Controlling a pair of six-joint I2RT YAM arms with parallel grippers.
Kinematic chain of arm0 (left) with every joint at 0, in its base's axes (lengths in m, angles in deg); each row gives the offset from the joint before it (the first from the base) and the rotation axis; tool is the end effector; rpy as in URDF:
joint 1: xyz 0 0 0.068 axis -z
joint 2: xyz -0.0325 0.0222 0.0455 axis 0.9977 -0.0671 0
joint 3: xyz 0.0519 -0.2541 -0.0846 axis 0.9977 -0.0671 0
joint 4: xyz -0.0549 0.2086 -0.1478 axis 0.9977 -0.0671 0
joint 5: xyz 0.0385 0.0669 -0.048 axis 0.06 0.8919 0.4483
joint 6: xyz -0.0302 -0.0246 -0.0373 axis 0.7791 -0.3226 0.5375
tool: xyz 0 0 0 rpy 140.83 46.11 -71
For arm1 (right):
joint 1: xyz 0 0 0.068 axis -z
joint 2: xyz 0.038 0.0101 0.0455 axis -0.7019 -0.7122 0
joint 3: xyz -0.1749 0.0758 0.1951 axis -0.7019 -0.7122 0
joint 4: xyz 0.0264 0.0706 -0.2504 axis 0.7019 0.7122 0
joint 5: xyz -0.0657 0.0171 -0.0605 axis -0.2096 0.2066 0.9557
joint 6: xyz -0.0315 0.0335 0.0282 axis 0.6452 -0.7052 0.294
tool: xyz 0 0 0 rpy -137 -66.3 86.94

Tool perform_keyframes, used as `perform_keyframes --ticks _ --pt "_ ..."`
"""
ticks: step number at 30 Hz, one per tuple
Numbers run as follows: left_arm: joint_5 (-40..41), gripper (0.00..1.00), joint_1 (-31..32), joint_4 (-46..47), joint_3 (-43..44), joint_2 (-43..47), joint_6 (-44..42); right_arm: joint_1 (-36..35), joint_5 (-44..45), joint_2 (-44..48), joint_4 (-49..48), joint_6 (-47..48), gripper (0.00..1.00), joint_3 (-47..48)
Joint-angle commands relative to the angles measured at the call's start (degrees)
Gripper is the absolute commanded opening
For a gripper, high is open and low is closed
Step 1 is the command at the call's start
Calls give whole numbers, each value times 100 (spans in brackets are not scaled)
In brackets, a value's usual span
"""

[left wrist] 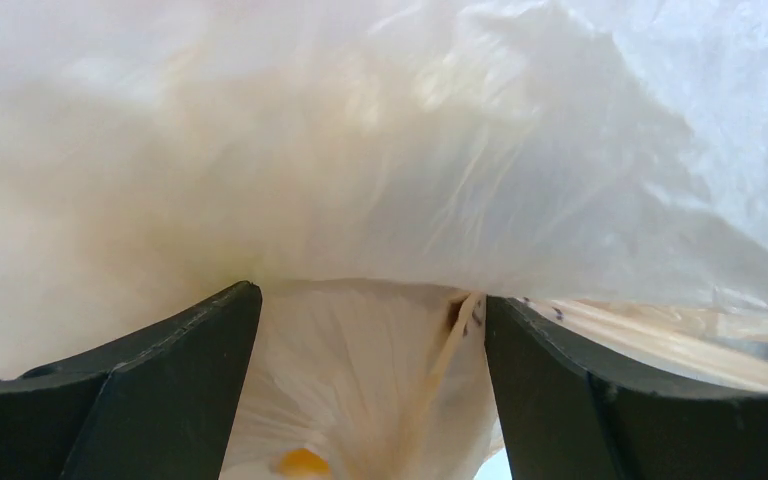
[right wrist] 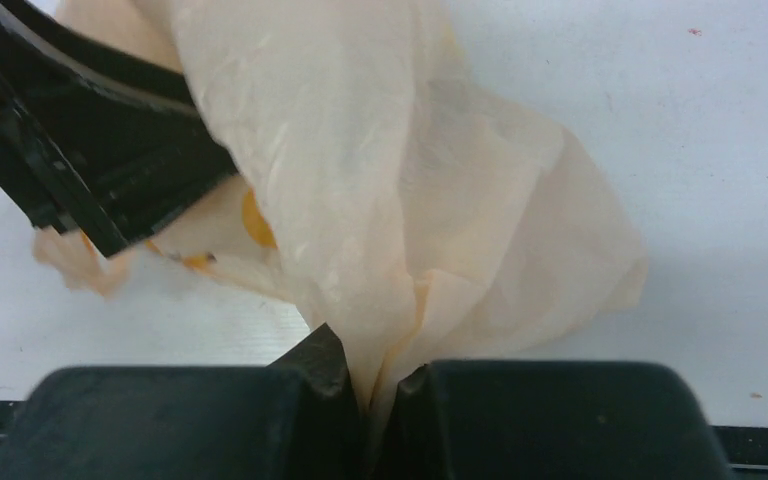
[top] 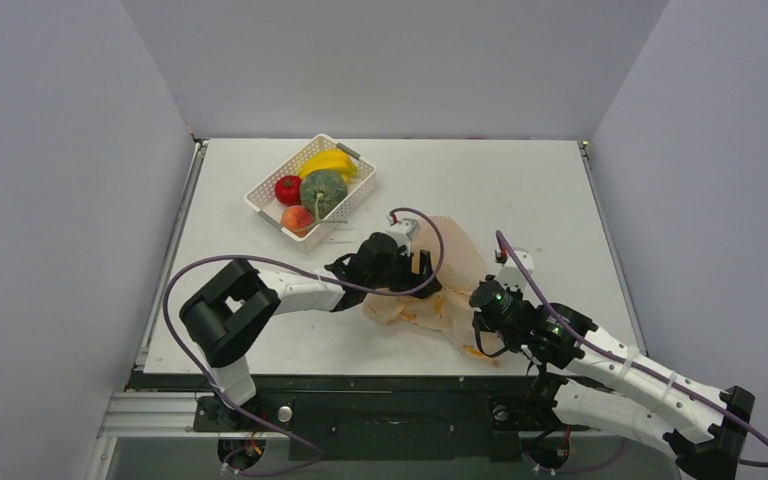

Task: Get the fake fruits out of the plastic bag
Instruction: Adjust the plastic bag at the center of the board.

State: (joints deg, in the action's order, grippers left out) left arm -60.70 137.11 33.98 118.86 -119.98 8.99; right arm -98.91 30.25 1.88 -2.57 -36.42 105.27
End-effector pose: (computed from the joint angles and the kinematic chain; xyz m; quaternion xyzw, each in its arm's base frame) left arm 0.2276 -0.2883 0.1651 0.1487 0.8541 -0.3816 0.3207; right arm 0.0995 0.1103 0.2626 0.0719 0.9220 0.1170 0.3621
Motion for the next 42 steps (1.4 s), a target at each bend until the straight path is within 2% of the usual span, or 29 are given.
perform_keyframes --ticks 1,5,11,15,18,23,28,36,38,39,42 --pt "938 79 -523 -896 601 241 -1003 -63 147 -20 341 79 0 50" --pt "1228 82 -923 -1709 1070 741 -1496 -60 290 -223 163 -17 0 -223" --pt "-296 85 -1202 -2124 741 1646 -1550 55 350 -578 -328 183 0 -386" --pt "-652 85 -1190 -2464 242 1925 -1369 125 131 -610 -543 442 0 -481" --pt "-456 87 -1036 -2387 -180 2100 -1470 147 0 -557 -617 510 0 -526" --pt "751 86 -548 -2612 -163 1982 -1677 164 -81 -509 -642 521 0 -535" --pt "1161 73 -403 -2236 -60 1366 -1705 161 -83 -384 -678 507 0 -575" --pt "1404 63 -402 -1935 270 661 -1913 163 -109 -315 -690 497 0 -613" --pt "1358 53 -403 -1990 393 557 -1975 167 -113 -326 -703 518 0 -600" --pt "1343 42 -400 -2003 482 531 -1992 172 -109 -342 -710 527 0 -602" --pt "1226 36 -399 -2016 568 463 -2009 168 -66 -377 -716 559 0 -595"
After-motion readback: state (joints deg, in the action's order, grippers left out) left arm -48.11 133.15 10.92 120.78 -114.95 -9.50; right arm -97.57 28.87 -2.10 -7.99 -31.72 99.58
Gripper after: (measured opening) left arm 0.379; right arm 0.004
